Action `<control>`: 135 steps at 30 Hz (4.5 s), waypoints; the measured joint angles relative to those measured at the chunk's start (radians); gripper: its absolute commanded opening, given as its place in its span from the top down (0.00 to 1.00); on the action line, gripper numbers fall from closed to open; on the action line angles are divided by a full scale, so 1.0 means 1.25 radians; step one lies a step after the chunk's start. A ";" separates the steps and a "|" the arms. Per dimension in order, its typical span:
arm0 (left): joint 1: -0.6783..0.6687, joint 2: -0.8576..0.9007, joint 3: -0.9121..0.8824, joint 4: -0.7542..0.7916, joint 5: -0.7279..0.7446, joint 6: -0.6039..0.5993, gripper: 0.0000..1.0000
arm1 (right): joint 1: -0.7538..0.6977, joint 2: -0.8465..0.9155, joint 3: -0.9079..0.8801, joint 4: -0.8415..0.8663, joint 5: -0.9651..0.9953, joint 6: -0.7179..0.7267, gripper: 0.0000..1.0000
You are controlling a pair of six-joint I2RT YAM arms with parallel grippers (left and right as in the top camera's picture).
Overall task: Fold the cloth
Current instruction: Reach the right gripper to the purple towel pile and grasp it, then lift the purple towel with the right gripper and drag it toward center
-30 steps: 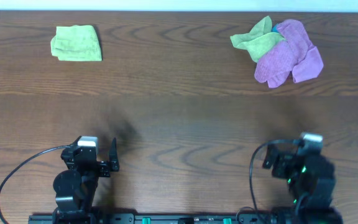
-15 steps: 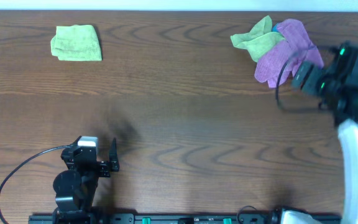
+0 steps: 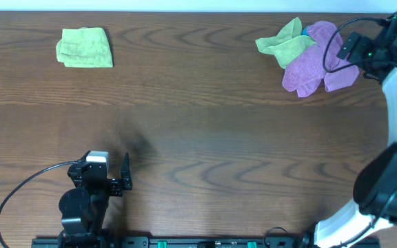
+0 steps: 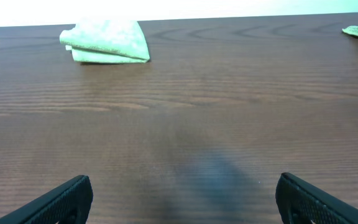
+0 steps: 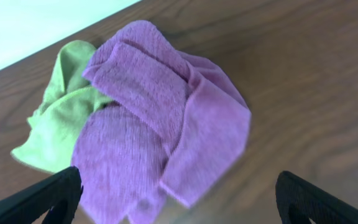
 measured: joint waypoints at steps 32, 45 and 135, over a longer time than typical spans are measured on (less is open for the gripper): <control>0.000 0.000 0.000 0.000 0.000 0.000 0.05 | 0.000 0.203 0.003 0.106 -0.024 0.051 0.32; 0.000 0.000 0.000 0.000 0.000 0.000 0.05 | 0.000 0.203 -0.033 0.123 -0.024 0.052 0.40; 0.000 0.000 0.000 0.000 0.000 0.000 0.05 | 0.760 -0.302 -0.285 0.001 0.012 -0.103 0.89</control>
